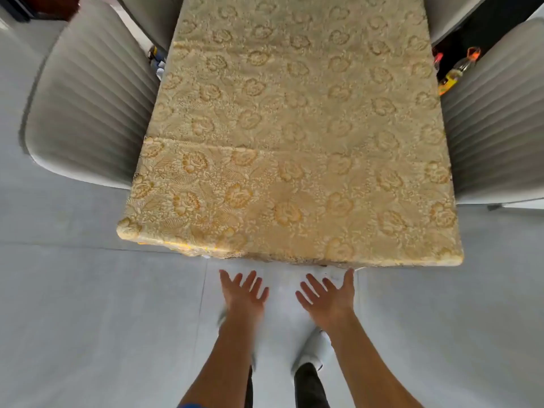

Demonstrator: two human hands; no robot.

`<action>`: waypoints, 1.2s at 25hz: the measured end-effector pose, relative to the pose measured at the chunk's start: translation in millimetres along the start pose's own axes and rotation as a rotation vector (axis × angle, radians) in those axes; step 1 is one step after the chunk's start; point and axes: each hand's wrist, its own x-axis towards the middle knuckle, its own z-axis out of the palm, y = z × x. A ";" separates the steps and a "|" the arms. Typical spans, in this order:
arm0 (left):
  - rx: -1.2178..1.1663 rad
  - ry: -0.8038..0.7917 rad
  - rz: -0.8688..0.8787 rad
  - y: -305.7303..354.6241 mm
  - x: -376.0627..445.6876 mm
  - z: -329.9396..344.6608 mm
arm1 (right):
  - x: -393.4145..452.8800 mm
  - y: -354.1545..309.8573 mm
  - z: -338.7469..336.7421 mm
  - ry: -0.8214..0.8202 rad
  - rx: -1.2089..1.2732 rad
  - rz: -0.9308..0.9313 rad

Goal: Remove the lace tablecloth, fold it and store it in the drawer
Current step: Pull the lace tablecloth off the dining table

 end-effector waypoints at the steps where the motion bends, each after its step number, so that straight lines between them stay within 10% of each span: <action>1: -0.055 -0.008 0.001 -0.8 9.7 -0.5 | 8.9 -1.8 2.0 0.009 0.052 -0.012; 6: -0.165 -0.083 0.093 18.6 17.4 -1.2 | 16.5 -12.2 5.6 -0.022 0.191 -0.112; 11: -0.113 0.022 0.240 20.9 -26.7 -1.9 | -33.9 -11.3 5.2 0.325 -0.012 -0.356; 15: 0.216 0.363 0.770 40.2 -80.8 27.4 | -90.4 -29.7 24.4 0.527 -0.387 -0.870; 18: 0.506 0.159 1.262 80.8 -102.4 98.6 | -107.0 -84.1 91.2 0.387 -0.607 -1.283; 21: 0.855 -0.072 1.176 125.4 -112.2 174.8 | -100.9 -146.7 158.9 0.234 -1.272 -1.364; 30: 1.948 0.213 1.015 33.9 -56.7 109.6 | -59.1 -138.5 86.6 0.195 -2.362 -1.075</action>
